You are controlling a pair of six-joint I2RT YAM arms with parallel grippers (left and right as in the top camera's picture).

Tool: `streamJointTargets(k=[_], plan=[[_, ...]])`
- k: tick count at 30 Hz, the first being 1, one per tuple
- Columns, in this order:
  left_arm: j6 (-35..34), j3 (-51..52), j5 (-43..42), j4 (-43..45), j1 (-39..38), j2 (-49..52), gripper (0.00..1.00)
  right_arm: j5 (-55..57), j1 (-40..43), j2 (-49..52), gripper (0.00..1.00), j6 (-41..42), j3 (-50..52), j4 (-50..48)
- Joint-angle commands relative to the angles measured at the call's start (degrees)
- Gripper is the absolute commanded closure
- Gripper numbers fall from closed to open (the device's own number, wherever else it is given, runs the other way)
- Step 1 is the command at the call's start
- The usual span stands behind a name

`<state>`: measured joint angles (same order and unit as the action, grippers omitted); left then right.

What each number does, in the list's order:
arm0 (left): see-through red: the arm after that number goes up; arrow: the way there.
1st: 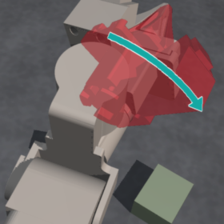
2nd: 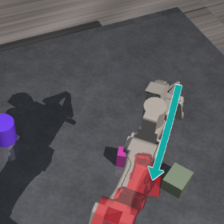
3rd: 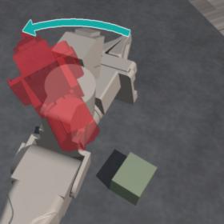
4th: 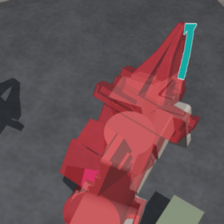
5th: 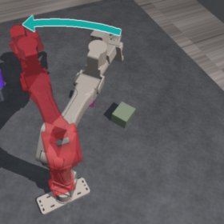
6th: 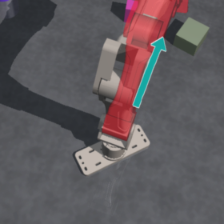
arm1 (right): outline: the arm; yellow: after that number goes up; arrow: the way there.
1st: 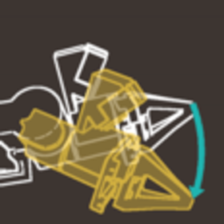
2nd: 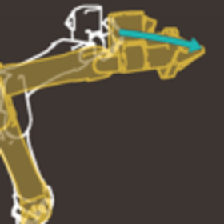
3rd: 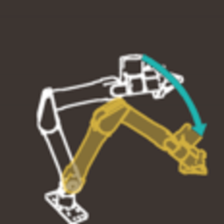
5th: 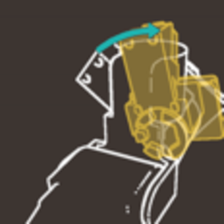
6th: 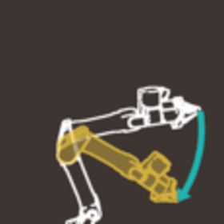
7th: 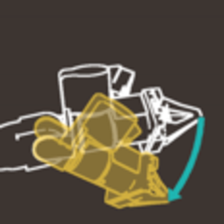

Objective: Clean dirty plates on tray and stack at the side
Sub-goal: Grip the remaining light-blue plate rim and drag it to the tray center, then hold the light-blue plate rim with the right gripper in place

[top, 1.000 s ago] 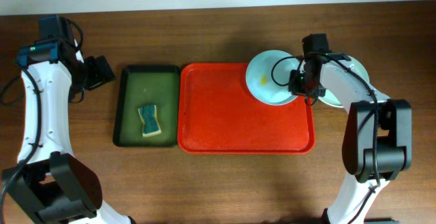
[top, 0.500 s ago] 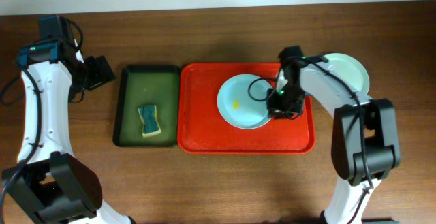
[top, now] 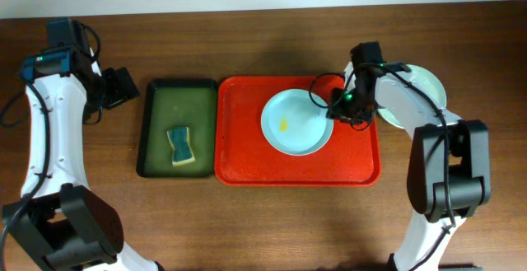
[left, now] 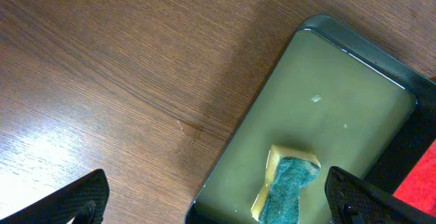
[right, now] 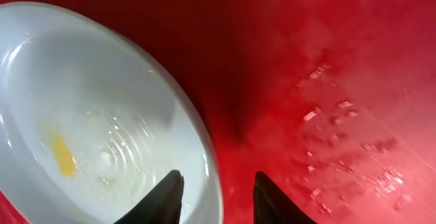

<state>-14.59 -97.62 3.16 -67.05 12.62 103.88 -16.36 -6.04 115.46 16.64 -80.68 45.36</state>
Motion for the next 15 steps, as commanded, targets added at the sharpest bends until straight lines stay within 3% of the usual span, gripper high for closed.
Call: streamJointTargets(k=[1,5,9,15], plan=[[-0.6,-0.9,-0.3,-0.1,0.2,-0.7,0.01,3.0,-1.6,0.1,0.8,0.2,1.0,-0.2],[-0.6,-0.9,-0.2,-0.1,0.2,-0.7,0.0,3.5,-1.9,0.1,0.82,0.1,1.0,0.0],[-0.6,-0.9,-0.2,-0.1,0.2,-0.7,0.01,3.5,-1.9,0.1,0.95,-1.4,1.0,0.5],[-0.6,-0.9,-0.2,-0.1,0.2,-0.7,0.01,4.1,-5.3,0.1,0.94,-9.1,1.0,0.2]])
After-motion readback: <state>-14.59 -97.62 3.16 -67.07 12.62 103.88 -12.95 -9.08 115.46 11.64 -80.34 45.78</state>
